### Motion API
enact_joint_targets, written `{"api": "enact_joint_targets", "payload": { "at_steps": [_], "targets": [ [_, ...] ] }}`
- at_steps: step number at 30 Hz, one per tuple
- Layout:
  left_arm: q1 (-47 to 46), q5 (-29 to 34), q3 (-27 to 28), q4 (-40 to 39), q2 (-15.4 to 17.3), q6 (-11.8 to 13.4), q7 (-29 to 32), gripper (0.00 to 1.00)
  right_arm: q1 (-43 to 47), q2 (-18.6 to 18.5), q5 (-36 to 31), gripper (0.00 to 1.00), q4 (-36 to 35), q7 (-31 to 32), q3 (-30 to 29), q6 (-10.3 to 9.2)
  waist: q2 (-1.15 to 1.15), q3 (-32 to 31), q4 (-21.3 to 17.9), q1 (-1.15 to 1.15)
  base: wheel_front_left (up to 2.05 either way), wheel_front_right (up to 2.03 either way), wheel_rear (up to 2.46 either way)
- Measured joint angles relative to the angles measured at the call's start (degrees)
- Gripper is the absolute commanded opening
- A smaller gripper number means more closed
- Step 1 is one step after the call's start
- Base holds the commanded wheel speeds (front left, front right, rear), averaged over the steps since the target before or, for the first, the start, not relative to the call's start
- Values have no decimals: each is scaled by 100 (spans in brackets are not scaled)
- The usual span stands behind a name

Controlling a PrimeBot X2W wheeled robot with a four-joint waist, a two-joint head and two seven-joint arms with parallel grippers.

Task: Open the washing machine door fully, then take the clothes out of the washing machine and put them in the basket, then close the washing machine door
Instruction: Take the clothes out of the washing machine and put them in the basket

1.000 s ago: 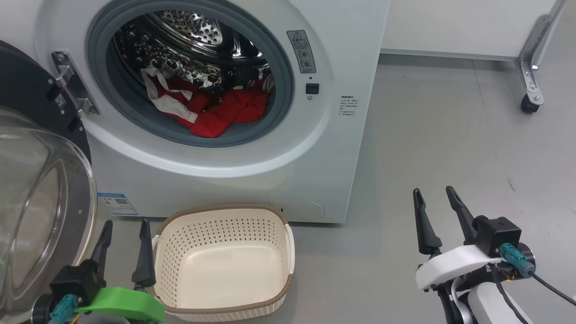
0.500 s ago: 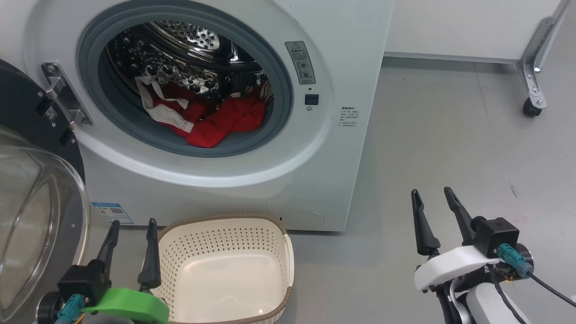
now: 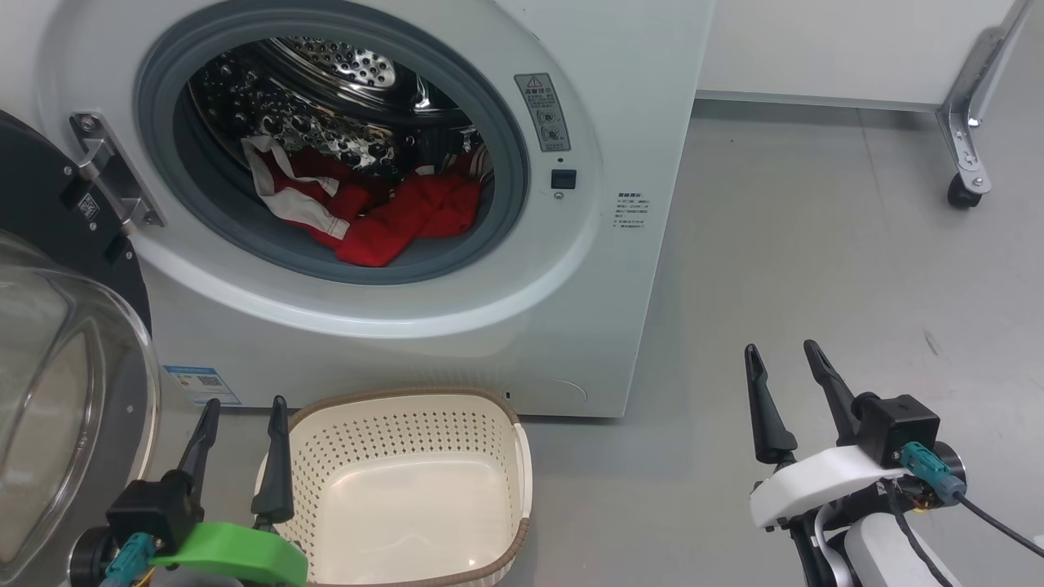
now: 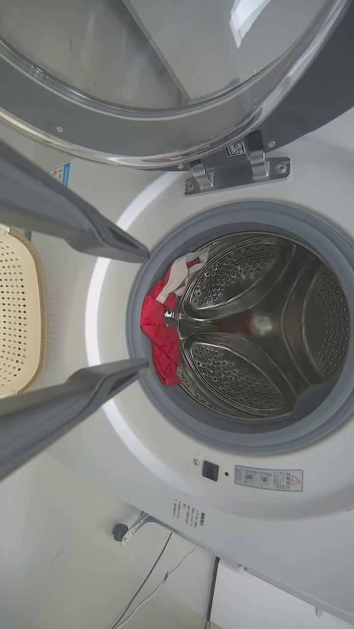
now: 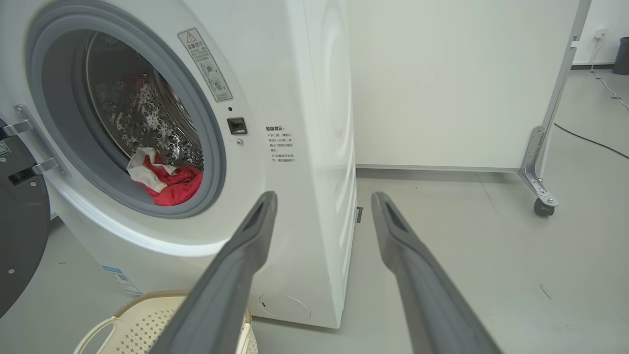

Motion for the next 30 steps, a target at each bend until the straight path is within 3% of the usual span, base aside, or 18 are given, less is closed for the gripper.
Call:
{"api": "enact_joint_targets", "payload": {
  "at_steps": [16,30],
  "targets": [
    [-1,105,65,-105,46,49,0,100,-8,18,-3,100,-63,0,12,0,0,119,-2,0,0,0,0],
    [-268,202,191,-322,191,209,81,100,-151,40,-108,100,-405,-7,164,37,0,832,-245,0,0,0,0]
  ]
}}
